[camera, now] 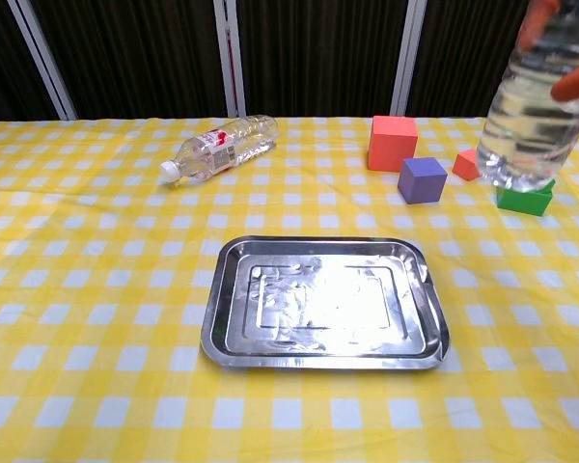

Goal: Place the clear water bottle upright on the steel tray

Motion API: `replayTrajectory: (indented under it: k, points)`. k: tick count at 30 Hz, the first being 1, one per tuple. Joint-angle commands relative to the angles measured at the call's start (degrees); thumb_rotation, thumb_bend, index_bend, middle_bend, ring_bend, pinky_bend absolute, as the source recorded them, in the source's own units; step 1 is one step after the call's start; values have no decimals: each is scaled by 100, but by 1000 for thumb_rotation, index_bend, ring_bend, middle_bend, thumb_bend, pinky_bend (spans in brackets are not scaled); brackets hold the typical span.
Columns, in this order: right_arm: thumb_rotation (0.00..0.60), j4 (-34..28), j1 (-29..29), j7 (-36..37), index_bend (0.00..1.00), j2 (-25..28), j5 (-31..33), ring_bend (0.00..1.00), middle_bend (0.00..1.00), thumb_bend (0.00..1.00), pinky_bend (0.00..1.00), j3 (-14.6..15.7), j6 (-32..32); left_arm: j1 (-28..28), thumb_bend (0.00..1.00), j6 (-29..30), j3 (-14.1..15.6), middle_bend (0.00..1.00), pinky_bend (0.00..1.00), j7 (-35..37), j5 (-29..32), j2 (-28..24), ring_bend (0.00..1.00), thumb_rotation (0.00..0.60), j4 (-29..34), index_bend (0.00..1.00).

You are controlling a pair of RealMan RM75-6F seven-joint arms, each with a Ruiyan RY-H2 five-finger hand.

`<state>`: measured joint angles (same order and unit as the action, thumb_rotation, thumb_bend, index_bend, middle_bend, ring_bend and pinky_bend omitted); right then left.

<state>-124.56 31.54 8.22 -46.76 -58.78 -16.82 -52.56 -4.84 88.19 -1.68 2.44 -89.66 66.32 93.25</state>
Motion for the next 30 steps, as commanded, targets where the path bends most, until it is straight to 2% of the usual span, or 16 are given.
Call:
replayTrajectory:
  k: [1,5,9,13,18,22,26,30]
  points:
    - [600,628,-203,469,672,-772,-552,298,542,172,0,422,124,5,185,16,-1,0,0,7,-8,-5,0,600,3,226]
    - [600,950,-274,675,672,-1110,-907,299,541,173,0,562,101,21,185,44,-17,0,0,61,12,-28,0,600,-4,226]
    - [600,806,-209,628,672,-998,-992,299,547,174,0,371,-52,18,185,34,-30,0,0,101,36,-44,0,600,-13,226]
    - [600,115,0,194,672,-322,-666,299,550,174,0,-71,-181,16,185,34,-30,0,0,157,27,-60,0,600,-12,226]
    - [600,-950,347,-364,672,744,185,300,551,175,0,-691,-303,39,185,77,-42,0,0,249,33,-108,0,600,7,225]
    - [600,-1043,579,-351,672,1308,531,304,551,174,0,-993,-71,60,184,116,-40,0,0,342,17,-151,0,600,14,225]
    - [600,-1043,546,-267,672,1641,587,305,550,174,0,-942,223,65,184,111,-25,0,0,405,-1,-178,0,600,19,225]
    - [600,-1043,372,-370,672,1440,532,305,551,174,0,-578,236,68,185,127,-15,0,0,393,-37,-180,0,600,29,225]
